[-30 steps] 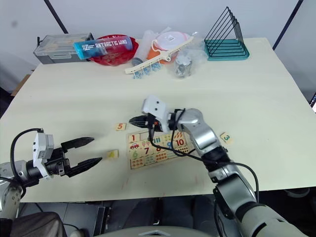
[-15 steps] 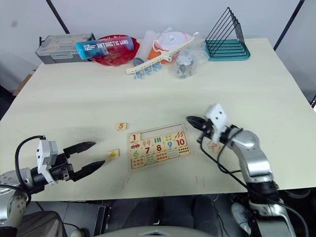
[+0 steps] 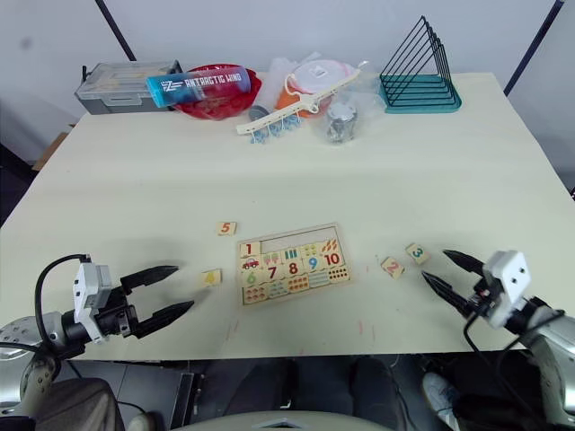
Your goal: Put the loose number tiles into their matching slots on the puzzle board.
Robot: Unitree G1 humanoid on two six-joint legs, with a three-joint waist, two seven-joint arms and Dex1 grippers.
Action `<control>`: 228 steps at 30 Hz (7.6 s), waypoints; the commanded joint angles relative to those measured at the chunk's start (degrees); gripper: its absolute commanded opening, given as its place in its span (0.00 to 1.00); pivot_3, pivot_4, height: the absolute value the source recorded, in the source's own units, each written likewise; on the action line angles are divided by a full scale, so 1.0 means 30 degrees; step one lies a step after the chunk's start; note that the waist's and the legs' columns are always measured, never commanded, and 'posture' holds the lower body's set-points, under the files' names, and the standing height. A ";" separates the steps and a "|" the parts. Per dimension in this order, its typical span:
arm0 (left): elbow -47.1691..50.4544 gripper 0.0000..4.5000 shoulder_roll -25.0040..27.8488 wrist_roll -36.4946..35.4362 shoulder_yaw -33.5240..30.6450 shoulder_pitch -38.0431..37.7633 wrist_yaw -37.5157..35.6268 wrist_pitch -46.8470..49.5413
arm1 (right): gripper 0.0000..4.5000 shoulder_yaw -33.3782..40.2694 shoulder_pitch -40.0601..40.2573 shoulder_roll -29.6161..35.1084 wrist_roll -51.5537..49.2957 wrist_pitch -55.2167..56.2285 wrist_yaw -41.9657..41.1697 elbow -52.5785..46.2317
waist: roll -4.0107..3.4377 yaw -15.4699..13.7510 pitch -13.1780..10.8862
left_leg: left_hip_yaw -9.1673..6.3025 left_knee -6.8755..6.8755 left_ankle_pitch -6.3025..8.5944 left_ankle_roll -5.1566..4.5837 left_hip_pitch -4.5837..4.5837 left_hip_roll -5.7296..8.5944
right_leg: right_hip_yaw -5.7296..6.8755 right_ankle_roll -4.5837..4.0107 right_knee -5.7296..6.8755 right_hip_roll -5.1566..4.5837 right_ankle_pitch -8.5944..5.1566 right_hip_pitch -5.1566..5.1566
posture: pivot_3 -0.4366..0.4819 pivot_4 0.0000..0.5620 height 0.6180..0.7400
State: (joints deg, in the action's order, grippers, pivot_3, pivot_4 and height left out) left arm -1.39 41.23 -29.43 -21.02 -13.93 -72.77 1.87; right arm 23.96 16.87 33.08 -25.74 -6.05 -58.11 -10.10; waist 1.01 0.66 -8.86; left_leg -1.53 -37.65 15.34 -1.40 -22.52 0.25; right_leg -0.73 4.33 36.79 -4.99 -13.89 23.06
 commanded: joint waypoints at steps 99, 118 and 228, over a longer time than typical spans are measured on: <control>-0.3109 1.00 0.6546 -0.5173 0.4727 0.6035 -0.6575 -0.3569 | 0.99 -0.5613 0.0177 -0.0253 0.1914 -0.4098 0.6610 -0.5876 | 0.0008 -0.0006 -0.0002 | 0.0021 0.0000 0.0005 -0.0008 0.0158 -0.0077 | -0.0003 -0.0017 -0.0007 0.0028 -0.0016 -0.0165 | 0.48 0.27 1.00; -0.3418 1.00 0.7800 -0.7135 0.6869 0.6095 -0.6575 -0.5731 | 0.99 -0.6519 -0.1495 0.0108 0.2143 -0.6877 0.7349 -0.6283 | 0.0008 0.0007 -0.0003 | 0.0030 0.0000 0.0006 -0.0009 0.0154 -0.0091 | 0.0005 -0.0025 -0.0005 0.0056 -0.0021 -0.0163 | 0.48 0.27 1.00; 0.0693 1.00 0.2234 -0.2687 -0.0934 0.1114 -0.2472 -0.2084 | 0.19 -2.2955 -2.8759 -0.6926 0.7176 -1.4208 -0.1521 0.8610 | 0.0001 0.0576 -0.0020 | 0.0004 -0.0016 -0.0013 0.0028 -0.0098 -0.0102 | 0.0073 -0.0095 0.0028 0.0106 0.0018 0.0145 | 0.48 0.27 1.00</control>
State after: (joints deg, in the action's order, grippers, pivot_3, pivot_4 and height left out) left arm -1.27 48.03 -37.20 -22.09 -10.03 -80.48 -4.56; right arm -44.74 -67.73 12.71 -5.09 -50.25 -62.02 16.01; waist 1.01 2.39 -8.92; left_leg -1.51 -37.69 15.30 -1.31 -22.81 -0.06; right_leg -0.51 4.04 36.87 -4.67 -13.83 23.50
